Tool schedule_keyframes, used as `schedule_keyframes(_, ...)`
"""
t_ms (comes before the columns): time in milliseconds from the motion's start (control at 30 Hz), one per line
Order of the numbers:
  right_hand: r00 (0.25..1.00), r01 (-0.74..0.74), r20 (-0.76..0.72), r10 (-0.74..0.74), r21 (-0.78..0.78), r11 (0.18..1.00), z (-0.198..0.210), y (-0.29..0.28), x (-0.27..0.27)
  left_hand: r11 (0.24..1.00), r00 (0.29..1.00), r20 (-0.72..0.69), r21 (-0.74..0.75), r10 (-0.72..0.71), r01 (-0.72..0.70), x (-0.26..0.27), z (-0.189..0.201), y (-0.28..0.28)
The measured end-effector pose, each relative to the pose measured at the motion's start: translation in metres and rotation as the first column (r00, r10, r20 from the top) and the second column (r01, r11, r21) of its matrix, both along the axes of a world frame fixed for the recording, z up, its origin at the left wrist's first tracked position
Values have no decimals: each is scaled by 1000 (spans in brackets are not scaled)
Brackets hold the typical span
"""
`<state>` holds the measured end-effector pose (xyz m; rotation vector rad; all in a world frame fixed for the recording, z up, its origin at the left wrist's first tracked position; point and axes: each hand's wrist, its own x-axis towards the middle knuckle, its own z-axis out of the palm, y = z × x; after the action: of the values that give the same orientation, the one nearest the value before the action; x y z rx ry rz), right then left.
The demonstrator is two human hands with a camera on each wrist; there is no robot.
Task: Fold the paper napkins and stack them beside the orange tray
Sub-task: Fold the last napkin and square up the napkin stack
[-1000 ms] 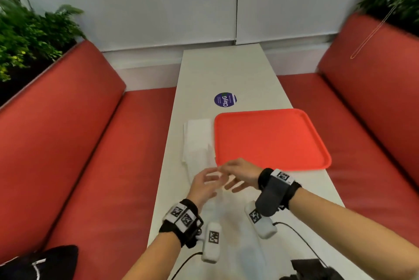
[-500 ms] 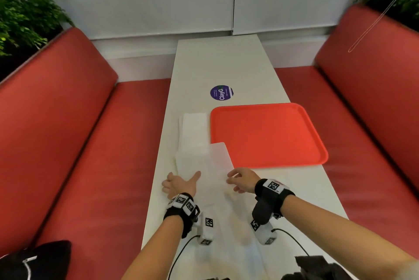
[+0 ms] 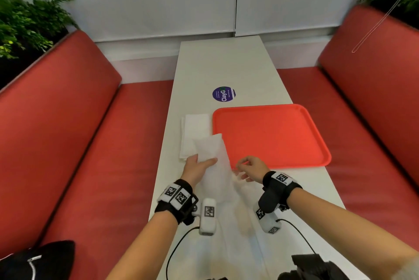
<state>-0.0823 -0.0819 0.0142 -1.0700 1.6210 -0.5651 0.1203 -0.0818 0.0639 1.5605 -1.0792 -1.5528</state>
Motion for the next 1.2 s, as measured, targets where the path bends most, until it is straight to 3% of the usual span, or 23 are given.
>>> schedule_keyframes(133,970,78,227,-86,44,996,12,3,3,995,951,-292,1,-99,104,12,34,3)
schedule_keyframes(200,924,106,364,-120,59,993,14,6,6,997,952,-297,2,-79,83,23,35,5)
schedule_keyframes(267,875,142,463,-142,35,989,12,8,8,1000,980,-199,-2,-30,30,34,28,6)
schedule_keyframes(400,926,128,365,-94,-69,989,15,14,17,999,997,57,-5,49,-49,52,2,12)
schedule_keyframes(467,953,98,295,-63,-105,990,14,14,18,997,993,90,11,80,-81,53,-7,14)
schedule_keyframes(567,968,72,249,-32,-152,986,19,14,22,997,997,-34,0,76,-76,39,-2,19)
schedule_keyframes(733,940,76,341,12,-244,967,36,16,31,974,961,-164,1,-222,226,14,17,25)
schedule_keyframes(867,937,124,346,-42,-220,967,40,15,28,974,946,-243,11,-217,226,11,16,22)
schedule_keyframes(1000,938,136,336,-84,-134,982,39,15,20,981,983,-81,-112,-165,156,16,5,8)
schedule_keyframes(1200,880,246,441,-176,-107,963,32,13,-2,952,980,136,-249,-145,176,28,10,-56)
